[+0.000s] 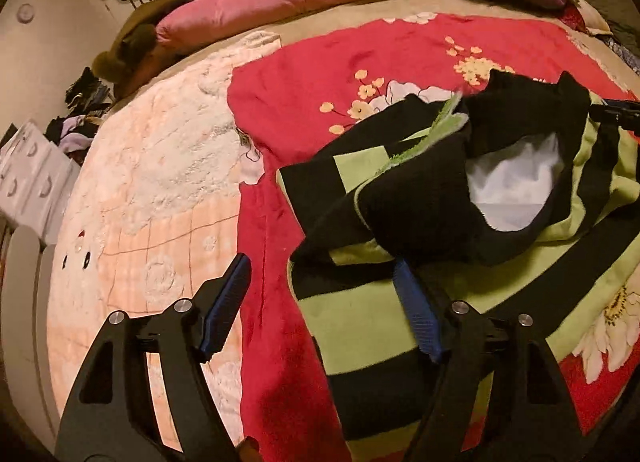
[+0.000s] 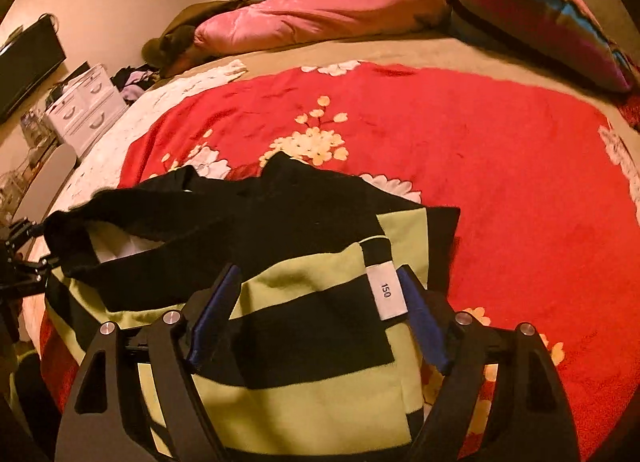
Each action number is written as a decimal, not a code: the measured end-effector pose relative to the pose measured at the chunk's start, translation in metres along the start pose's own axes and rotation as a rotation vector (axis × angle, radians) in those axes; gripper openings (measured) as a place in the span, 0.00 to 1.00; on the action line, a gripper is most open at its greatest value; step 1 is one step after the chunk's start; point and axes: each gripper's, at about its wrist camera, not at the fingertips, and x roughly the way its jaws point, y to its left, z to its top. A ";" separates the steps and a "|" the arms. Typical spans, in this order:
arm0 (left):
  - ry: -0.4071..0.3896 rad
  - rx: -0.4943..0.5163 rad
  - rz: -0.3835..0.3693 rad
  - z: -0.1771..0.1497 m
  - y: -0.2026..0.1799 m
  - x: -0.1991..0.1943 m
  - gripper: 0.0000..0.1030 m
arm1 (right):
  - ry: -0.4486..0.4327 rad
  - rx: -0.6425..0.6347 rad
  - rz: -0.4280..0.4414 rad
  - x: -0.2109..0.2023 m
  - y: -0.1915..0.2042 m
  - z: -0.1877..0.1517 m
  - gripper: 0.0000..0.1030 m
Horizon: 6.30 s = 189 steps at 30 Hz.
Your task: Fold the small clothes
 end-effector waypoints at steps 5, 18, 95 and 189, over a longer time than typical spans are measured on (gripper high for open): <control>-0.049 -0.035 -0.051 0.009 -0.006 -0.001 0.63 | 0.008 0.076 0.062 0.003 -0.013 0.000 0.59; -0.048 -0.546 -0.379 0.024 0.048 0.012 0.06 | -0.150 0.359 0.184 -0.024 -0.056 0.004 0.13; 0.016 -0.524 -0.096 -0.019 -0.008 -0.027 0.88 | -0.064 0.134 -0.039 -0.020 0.000 0.003 0.93; 0.197 -0.757 -0.570 -0.002 0.055 0.085 0.55 | -0.021 -0.515 0.235 0.021 0.263 -0.084 0.17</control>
